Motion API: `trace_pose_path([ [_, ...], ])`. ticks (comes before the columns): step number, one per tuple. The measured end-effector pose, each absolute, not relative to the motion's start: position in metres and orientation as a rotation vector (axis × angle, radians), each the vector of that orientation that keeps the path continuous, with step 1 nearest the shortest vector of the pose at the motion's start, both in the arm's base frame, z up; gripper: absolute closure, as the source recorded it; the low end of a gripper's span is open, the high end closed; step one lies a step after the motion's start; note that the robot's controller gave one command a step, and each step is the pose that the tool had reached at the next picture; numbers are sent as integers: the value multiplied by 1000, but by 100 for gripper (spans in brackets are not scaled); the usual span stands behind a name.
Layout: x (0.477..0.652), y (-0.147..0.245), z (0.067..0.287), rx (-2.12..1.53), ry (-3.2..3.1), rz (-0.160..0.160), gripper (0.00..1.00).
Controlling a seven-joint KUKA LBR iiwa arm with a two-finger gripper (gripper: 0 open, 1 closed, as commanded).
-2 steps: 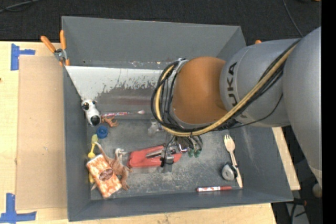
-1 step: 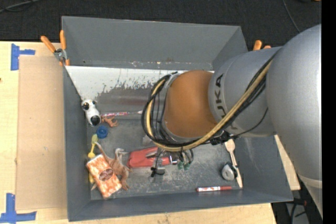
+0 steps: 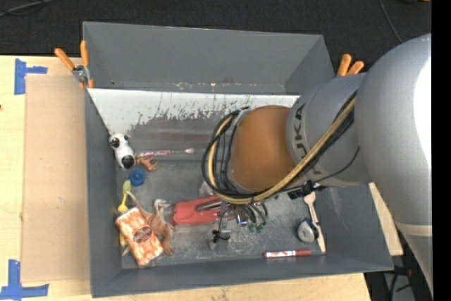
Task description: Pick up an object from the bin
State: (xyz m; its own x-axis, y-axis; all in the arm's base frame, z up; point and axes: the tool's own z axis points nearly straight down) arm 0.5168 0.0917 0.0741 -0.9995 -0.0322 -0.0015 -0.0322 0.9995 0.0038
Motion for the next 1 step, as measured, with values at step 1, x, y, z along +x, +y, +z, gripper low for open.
trace_pose_path([
  [1, 541, 118, 79, 48, 3139, 9, 100],
])
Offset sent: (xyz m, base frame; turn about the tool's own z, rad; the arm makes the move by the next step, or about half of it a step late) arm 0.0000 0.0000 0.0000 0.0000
